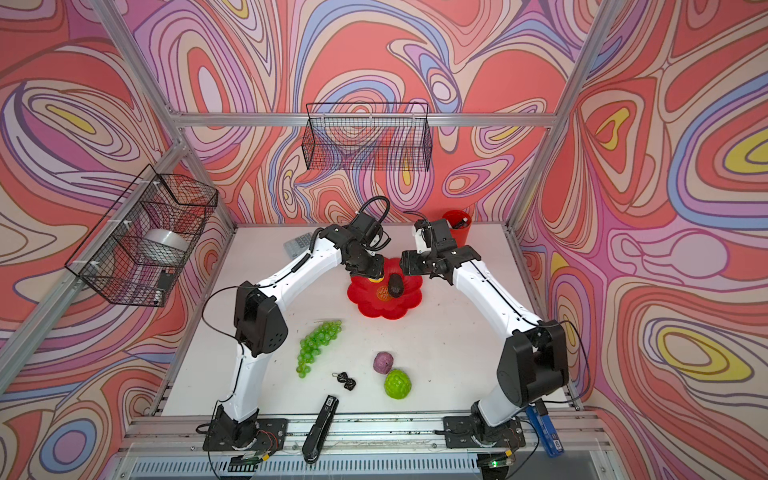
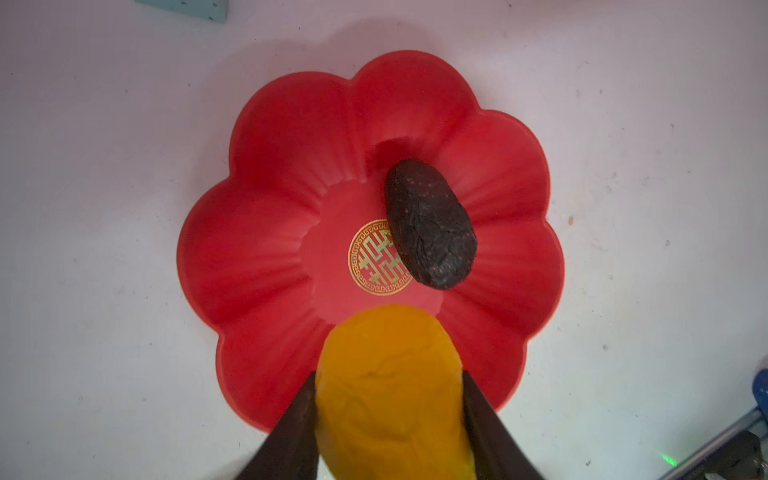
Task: Place and organize the fake fruits in the fruit bowl
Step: 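Carry the yellow pear with the left gripper over the red bowl beside the avocado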
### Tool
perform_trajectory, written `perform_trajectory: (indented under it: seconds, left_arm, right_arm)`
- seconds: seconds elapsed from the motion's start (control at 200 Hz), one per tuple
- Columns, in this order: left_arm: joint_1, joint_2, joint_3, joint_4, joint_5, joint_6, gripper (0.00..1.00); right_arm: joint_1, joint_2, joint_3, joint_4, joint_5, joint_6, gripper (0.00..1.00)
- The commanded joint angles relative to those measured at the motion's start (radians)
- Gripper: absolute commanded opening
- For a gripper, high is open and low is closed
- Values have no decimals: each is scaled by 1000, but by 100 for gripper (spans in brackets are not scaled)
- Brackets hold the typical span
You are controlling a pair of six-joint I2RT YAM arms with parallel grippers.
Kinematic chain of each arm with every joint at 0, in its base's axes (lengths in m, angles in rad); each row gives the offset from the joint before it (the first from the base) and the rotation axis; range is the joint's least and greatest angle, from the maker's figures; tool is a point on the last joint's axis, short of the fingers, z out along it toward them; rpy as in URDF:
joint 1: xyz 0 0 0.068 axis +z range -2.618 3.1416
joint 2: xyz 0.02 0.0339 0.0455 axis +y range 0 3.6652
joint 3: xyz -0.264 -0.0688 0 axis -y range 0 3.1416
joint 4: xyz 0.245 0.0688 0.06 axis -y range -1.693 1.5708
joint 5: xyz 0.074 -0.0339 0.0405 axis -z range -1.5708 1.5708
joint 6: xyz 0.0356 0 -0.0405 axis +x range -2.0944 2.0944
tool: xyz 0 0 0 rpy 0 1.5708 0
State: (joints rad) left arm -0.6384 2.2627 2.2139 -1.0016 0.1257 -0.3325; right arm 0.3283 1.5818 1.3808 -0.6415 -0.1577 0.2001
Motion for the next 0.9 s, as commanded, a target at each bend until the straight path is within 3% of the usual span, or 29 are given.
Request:
perform_trajectory:
  seconds: [0.0, 0.25, 0.616, 0.896]
  left_arm:
    - [16, 83, 95, -54, -19, 1, 31]
    - [45, 215, 163, -15, 11, -34, 31]
    - [55, 290, 167, 51, 57, -89, 31]
    - [56, 304, 167, 91, 65, -119, 38]
  right_arm:
    - [-4, -35, -40, -20, -13, -7, 67]
    - [-3, -43, -90, -15, -40, -1, 67]
    - [-4, -35, -146, 9, -51, -14, 67]
    - [-3, -39, -163, 11, -49, -20, 67]
